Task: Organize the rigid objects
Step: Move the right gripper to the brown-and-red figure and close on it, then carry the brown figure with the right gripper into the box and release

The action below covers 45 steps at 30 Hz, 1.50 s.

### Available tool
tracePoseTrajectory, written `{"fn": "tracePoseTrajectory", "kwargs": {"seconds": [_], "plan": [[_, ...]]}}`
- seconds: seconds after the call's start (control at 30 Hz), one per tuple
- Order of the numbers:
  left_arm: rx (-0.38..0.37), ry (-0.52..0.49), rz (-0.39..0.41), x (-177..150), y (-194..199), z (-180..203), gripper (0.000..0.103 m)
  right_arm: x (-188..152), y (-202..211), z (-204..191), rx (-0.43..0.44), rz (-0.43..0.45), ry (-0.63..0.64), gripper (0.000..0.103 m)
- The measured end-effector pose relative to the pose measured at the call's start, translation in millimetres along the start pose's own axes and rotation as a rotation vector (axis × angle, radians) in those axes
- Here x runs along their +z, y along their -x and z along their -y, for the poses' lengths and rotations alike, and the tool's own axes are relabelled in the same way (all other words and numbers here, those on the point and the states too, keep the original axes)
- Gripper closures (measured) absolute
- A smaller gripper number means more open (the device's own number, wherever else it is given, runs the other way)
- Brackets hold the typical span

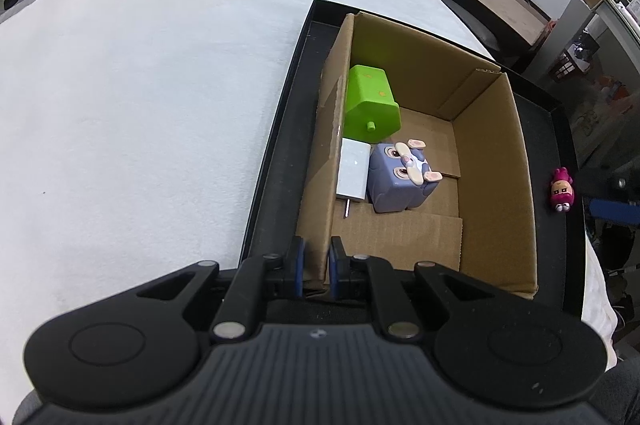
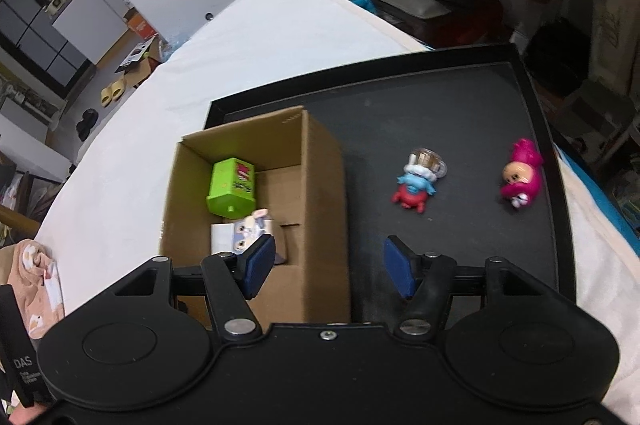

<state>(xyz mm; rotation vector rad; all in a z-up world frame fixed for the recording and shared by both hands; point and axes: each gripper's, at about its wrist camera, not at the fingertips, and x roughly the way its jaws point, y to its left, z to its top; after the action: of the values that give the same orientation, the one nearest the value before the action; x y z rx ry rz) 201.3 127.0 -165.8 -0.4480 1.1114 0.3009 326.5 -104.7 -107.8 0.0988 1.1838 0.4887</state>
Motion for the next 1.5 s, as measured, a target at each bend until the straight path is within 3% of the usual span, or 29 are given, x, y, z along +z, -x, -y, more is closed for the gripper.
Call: {"fn": "tracePoseTrajectory", "kwargs": {"seconds": [0.8,1.03,1.1,1.13,1.5], "plan": [[0.013,0.006,0.011,-3.0,1.3,3.4,0.092,-39.0,-50.8,53.0,-0.087,-0.093,-0.115,0.044],[0.008,0.010,0.010,-3.1,1.6,3.4,0.092,-42.2,-70.6,55.9,-0.118,-0.121,-0.119,0.052],[0.008,0.009,0.010,-3.1,1.6,3.1,0.092,-42.3,-73.4,56.9,-0.125,-0.119,-0.120,0.061],[0.007,0.009,0.010,-3.1,1.6,3.1,0.092,-42.0,-74.5,57.2,-0.139,-0.117,-0.120,0.074],[-0.005,0.007,0.014,-3.8,1.8,0.2,0.092,-31.6,-53.3,48.6,-0.150,-0.070,-0.117,0.074]]}}
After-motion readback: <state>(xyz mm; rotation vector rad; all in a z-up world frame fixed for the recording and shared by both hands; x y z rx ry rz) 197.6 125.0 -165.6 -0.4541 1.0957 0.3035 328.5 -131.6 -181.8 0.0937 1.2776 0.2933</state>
